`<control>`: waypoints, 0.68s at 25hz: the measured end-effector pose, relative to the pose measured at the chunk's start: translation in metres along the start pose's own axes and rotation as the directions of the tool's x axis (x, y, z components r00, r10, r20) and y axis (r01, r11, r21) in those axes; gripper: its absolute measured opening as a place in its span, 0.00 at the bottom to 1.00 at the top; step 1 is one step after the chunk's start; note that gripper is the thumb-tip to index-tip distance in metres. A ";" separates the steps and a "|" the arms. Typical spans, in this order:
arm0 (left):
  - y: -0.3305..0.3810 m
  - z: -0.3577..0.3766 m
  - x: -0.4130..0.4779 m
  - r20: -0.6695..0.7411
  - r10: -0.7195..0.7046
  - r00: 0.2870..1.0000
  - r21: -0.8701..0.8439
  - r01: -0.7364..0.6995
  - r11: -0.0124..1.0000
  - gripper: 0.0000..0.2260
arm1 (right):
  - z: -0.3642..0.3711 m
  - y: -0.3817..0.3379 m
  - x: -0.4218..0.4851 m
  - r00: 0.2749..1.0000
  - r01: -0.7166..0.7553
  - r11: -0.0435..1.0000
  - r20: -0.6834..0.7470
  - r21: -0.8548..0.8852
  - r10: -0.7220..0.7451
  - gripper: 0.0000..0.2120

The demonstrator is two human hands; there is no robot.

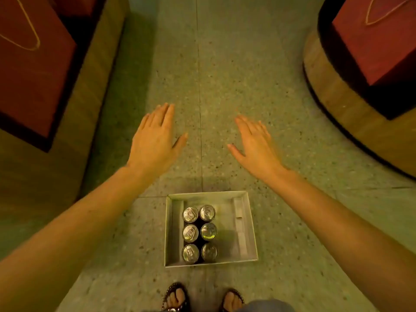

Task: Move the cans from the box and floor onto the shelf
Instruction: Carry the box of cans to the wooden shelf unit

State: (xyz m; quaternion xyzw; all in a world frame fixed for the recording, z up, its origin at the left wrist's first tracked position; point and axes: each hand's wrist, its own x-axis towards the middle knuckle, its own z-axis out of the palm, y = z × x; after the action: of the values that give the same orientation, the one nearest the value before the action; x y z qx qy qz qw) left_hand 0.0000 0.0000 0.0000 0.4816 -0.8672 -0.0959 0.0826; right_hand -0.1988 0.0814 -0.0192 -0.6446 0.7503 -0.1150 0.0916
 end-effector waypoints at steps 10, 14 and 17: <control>-0.081 0.239 -0.111 0.213 -0.159 0.964 -0.106 0.184 0.977 0.30 | 0.248 0.088 -0.094 0.975 -0.217 0.972 0.069 0.086 0.212 0.31; -0.087 0.284 -0.148 0.279 -0.317 0.906 -0.348 0.403 0.846 0.29 | 0.285 0.111 -0.125 0.911 -0.410 0.866 0.094 0.285 0.401 0.34; -0.077 0.297 -0.170 0.328 -0.400 0.856 -0.549 0.517 0.657 0.27 | 0.290 0.112 -0.146 0.883 -0.459 0.760 0.147 0.459 0.445 0.29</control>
State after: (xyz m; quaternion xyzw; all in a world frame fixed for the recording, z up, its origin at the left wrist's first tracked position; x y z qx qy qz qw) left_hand 0.0823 0.1304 -0.3154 0.6202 -0.6393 -0.4352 0.1310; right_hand -0.1997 0.2255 -0.3306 -0.4026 0.8293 -0.2630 0.2845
